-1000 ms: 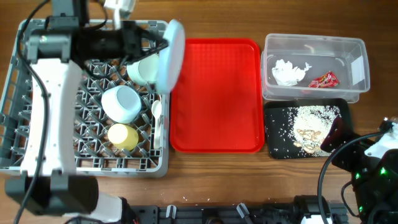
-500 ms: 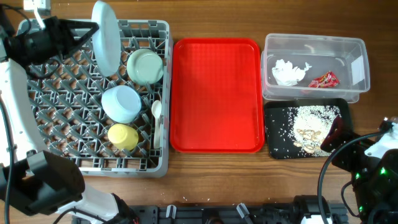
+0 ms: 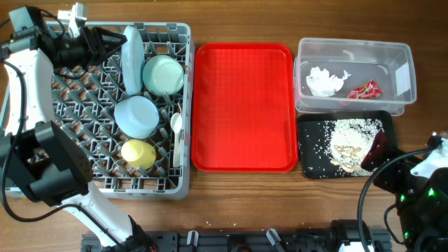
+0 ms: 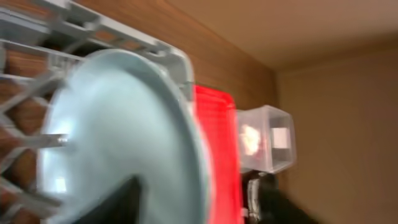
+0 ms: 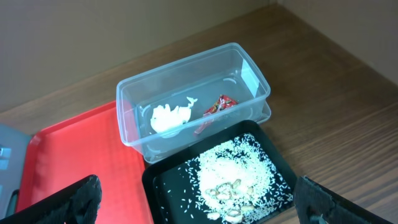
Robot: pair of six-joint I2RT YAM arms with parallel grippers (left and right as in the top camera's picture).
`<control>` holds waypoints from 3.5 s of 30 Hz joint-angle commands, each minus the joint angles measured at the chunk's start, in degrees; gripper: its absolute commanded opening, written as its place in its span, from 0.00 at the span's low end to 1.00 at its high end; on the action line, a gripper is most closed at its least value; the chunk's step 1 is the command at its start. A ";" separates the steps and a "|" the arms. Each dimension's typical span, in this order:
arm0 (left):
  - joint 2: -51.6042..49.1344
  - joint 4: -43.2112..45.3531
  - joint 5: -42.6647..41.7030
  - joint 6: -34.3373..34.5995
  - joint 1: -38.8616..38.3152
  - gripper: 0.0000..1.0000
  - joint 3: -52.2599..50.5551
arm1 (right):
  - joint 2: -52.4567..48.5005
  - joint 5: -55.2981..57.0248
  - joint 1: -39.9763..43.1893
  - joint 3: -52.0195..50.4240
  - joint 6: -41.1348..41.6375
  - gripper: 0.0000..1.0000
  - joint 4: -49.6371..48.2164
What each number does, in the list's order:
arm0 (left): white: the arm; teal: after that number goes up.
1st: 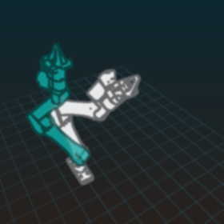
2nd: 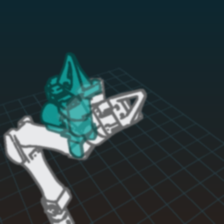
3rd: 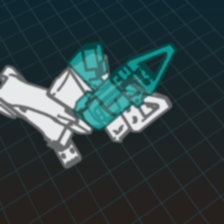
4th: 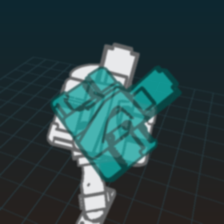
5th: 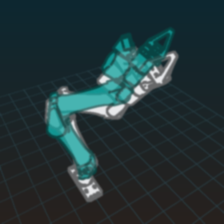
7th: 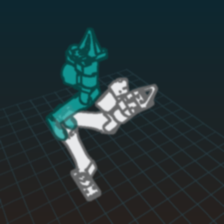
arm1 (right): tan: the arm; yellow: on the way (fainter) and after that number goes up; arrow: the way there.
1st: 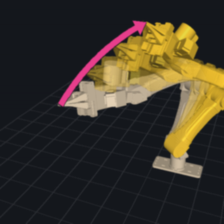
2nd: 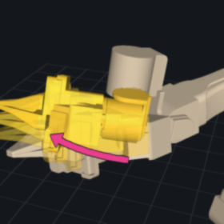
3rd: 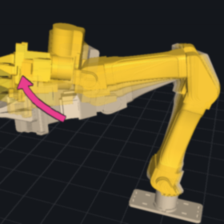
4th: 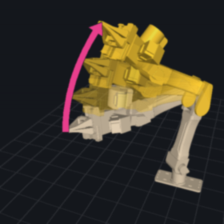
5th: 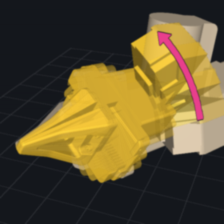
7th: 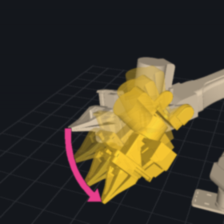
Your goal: Sort waste into correct bins and load items into the dishwasher rack
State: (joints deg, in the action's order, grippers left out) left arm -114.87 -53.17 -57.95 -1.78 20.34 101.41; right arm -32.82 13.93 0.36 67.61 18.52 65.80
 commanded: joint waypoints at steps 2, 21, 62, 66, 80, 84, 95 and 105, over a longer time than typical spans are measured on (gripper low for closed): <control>-0.09 0.72 6.19 0.59 -0.09 1.00 -0.13 | 0.13 -0.28 -0.07 -0.13 -0.37 1.00 -0.13; 24.74 2.60 6.01 14.86 0.44 1.00 -0.13 | 0.09 -0.28 -0.07 -0.13 -0.37 1.00 -0.13; 24.74 2.58 6.03 14.86 0.46 1.00 -0.13 | 32.24 -18.69 -9.51 -67.32 -21.38 1.00 -65.94; 24.74 2.58 6.03 14.86 0.44 1.00 -0.13 | 32.24 -18.69 -9.51 -67.32 -21.40 1.00 -65.94; 24.74 2.58 6.03 14.86 0.44 1.00 -0.13 | 32.24 -18.69 -9.51 -67.32 -21.40 1.00 -65.94; 24.52 2.58 6.03 14.86 0.44 1.00 -0.15 | 32.24 -18.69 -9.51 -67.32 -21.38 1.00 -65.94; 33.64 1.95 10.34 14.86 -0.94 1.00 -0.15 | 32.24 -18.69 -9.51 -67.32 -21.38 1.00 -65.96; 60.22 1.95 10.29 14.86 -14.67 1.00 -0.15 | 32.24 -18.69 -9.51 -67.32 -21.42 1.00 -65.94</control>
State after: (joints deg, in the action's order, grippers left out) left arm -57.93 -51.13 -48.01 12.80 7.35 101.27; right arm -0.99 -4.91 -8.86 0.34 -3.73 0.01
